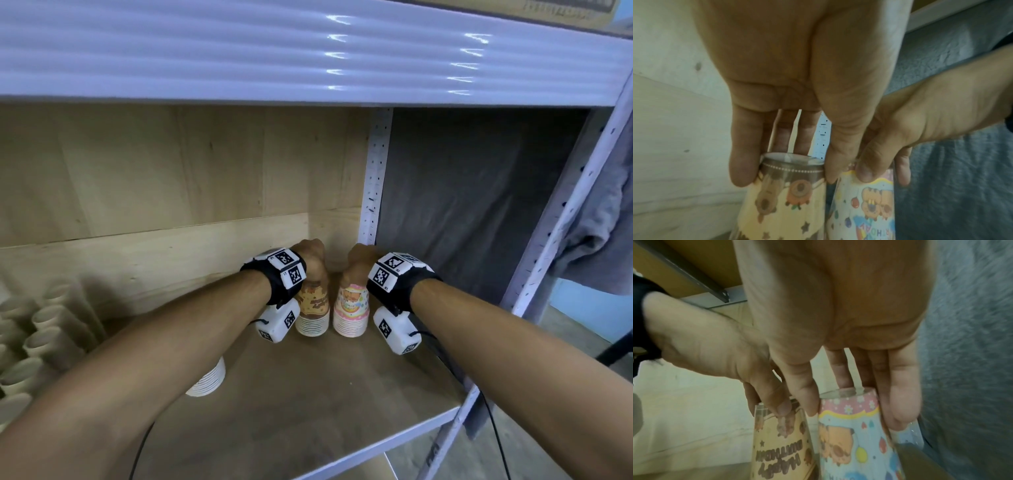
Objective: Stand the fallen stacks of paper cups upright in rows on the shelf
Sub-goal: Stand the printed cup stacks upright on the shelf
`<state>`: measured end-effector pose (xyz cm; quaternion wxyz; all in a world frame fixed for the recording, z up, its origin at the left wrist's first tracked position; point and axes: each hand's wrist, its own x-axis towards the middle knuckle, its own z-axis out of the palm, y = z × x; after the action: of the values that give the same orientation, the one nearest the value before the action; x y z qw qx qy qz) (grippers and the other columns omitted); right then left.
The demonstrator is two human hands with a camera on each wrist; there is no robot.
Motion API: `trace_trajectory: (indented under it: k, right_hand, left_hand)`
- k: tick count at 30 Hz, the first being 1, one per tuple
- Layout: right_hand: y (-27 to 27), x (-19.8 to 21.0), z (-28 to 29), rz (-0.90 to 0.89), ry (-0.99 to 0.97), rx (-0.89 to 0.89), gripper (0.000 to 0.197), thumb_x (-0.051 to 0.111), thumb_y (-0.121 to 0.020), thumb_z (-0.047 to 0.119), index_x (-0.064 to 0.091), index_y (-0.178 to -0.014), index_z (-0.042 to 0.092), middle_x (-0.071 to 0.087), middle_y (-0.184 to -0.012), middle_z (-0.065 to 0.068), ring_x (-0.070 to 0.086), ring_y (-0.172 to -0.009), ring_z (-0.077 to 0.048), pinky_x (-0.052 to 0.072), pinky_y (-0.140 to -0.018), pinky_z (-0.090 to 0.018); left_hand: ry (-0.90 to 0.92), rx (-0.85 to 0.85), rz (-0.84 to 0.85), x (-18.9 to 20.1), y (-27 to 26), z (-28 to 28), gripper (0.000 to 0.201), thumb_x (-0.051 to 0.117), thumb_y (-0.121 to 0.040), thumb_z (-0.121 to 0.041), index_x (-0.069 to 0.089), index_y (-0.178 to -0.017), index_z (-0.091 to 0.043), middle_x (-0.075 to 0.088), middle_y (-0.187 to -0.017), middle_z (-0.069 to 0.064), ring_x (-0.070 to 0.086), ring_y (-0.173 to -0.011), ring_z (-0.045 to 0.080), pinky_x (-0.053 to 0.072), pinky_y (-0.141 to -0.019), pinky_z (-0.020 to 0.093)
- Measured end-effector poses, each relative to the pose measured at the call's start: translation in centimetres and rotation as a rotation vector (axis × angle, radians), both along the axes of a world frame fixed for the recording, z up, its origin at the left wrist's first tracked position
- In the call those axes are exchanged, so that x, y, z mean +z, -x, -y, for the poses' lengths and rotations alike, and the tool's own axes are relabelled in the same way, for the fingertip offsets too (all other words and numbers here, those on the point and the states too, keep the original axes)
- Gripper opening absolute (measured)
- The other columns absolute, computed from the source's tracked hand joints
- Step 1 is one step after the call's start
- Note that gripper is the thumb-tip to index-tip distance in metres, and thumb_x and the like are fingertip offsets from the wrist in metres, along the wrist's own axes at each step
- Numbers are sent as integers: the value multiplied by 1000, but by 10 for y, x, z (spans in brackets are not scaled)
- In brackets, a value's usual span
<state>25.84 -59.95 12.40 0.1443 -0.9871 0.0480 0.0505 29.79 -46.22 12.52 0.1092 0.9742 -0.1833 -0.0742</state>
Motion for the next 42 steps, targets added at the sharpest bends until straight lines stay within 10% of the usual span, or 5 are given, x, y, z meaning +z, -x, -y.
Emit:
trace_trajectory:
  k: [4, 9, 18, 24, 42]
  right_hand:
    - [-23, 6, -4, 10, -19, 83, 23, 73, -77, 17, 54, -67, 8, 56, -76, 1, 58, -70, -17, 37, -51, -19]
    - [-41, 7, -11, 108, -61, 191, 32, 67, -83, 23, 60, -113, 15, 55, -107, 3, 54, -91, -15, 40, -61, -18]
    - [-73, -1, -43, 77, -111, 227, 29, 55, -84, 27, 67, -104, 10, 62, -110, -8, 56, -118, -30, 43, -99, -27]
    - [-93, -9, -50, 148, -93, 317, 41, 61, -90, 17, 60, -131, 16, 58, -135, -7, 55, -123, -24, 35, -87, -19]
    - [-104, -14, -51, 119, -249, 237, 29, 59, -83, 13, 70, -110, 12, 67, -112, -6, 63, -105, -26, 54, -90, -40]
  left_hand:
    - [21, 33, 1, 7, -16, -13, 21, 76, -78, -12, 67, -96, -6, 66, -93, 9, 66, -82, 23, 45, -57, 24]
    - [55, 94, 33, 10, -35, -34, 21, 72, -78, -11, 62, -96, -10, 65, -107, 10, 66, -92, 26, 46, -58, 25]
    - [78, 142, 30, 5, -59, -54, 42, 74, -80, -14, 63, -121, -9, 62, -120, 7, 63, -103, 26, 51, -71, 28]
    - [133, 175, 11, 0, -66, -60, 24, 64, -88, -8, 65, -112, -3, 65, -112, 12, 64, -97, 26, 43, -64, 27]
    - [147, 173, 37, -2, -61, -64, 36, 72, -82, -7, 68, -117, -9, 66, -118, 10, 63, -105, 28, 46, -71, 27]
